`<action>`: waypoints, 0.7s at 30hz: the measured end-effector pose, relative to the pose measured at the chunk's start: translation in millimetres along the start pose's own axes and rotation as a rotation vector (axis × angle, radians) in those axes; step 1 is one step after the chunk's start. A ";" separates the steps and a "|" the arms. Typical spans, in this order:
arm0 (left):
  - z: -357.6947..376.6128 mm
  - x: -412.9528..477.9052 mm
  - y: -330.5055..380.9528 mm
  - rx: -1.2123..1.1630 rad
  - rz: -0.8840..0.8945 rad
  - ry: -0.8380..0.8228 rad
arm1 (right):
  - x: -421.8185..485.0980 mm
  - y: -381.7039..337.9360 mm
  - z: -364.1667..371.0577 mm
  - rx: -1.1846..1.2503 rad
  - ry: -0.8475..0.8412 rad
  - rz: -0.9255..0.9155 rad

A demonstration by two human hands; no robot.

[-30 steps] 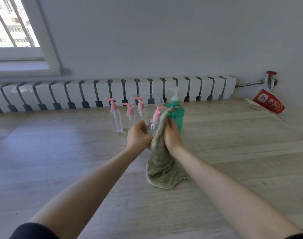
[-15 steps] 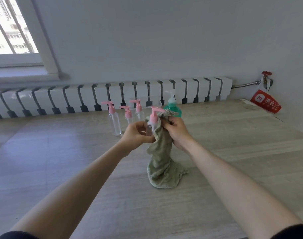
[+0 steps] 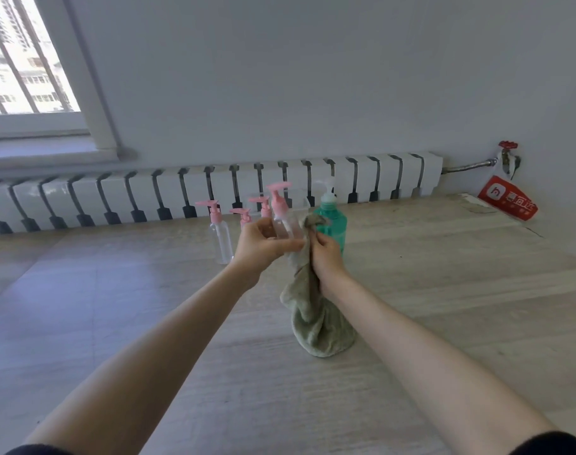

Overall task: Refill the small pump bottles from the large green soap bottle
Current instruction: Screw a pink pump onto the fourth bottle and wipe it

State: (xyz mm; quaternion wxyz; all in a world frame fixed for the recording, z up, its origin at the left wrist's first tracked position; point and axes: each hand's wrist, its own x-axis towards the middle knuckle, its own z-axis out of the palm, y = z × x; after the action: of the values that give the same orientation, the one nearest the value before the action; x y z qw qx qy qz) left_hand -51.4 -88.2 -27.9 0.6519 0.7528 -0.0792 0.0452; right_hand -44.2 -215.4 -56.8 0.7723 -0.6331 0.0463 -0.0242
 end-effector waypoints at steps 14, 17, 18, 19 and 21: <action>4.8 7.9 -3.2 0.266 0.057 0.218 | 1.7 -8.9 -30.3 -0.799 0.045 -0.239; -4.9 6.3 -7.4 0.316 0.002 0.274 | -1.7 -7.0 -31.6 -1.279 -0.060 -0.476; -8.2 6.1 -7.8 0.326 -0.016 0.275 | -4.2 -5.3 -27.7 -1.384 -0.208 -0.398; -10.9 5.2 -6.8 0.333 -0.029 0.263 | -4.9 -0.6 -24.2 -1.475 -0.382 -0.265; -15.2 2.5 -7.5 0.341 -0.063 0.235 | -4.8 0.5 -20.2 -1.527 -0.603 -0.038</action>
State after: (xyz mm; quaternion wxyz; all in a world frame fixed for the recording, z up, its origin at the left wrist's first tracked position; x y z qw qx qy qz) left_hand -47.1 -72.4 -32.6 0.5208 0.8439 0.0299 0.1248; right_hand -51.1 -234.6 -61.0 0.1075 -0.9643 -0.1704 0.1720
